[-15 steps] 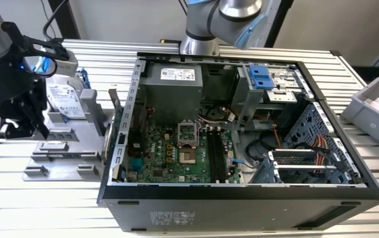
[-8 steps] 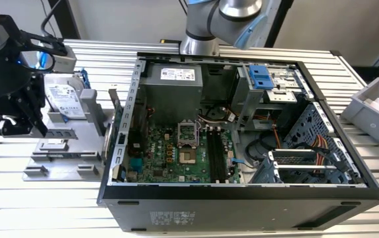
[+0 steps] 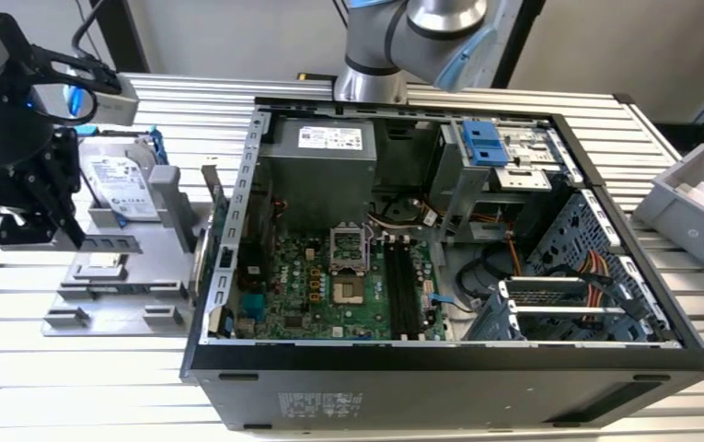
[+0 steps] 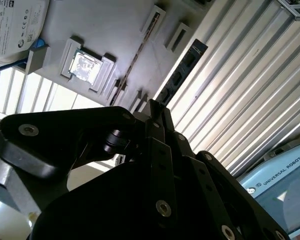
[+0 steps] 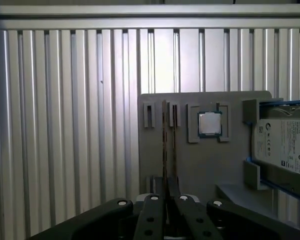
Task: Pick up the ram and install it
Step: 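Pick up the ram and move it above insertion slot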
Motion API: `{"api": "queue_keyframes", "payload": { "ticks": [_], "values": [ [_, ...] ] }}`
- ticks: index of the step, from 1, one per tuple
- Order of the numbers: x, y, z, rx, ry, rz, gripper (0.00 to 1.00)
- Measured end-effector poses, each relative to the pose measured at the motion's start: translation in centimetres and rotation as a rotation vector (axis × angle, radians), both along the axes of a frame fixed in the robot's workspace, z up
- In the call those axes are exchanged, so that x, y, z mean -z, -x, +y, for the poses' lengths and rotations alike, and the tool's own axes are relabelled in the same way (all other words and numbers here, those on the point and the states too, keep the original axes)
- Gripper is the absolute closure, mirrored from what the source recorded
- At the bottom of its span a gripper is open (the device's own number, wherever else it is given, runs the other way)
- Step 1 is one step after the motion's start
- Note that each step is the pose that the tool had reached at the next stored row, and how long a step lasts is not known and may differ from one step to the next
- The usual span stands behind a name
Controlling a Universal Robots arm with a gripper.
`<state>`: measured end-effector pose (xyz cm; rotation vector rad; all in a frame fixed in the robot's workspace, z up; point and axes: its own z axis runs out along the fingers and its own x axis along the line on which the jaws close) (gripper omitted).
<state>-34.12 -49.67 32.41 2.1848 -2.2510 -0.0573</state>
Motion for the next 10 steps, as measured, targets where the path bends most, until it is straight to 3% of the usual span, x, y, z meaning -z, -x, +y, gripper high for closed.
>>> {"api": "queue_keyframes", "payload": {
  "ticks": [10],
  "values": [
    [-0.99, 0.00, 0.00, 0.000, 0.0000, 0.0001, 1.00]
  ]
}}
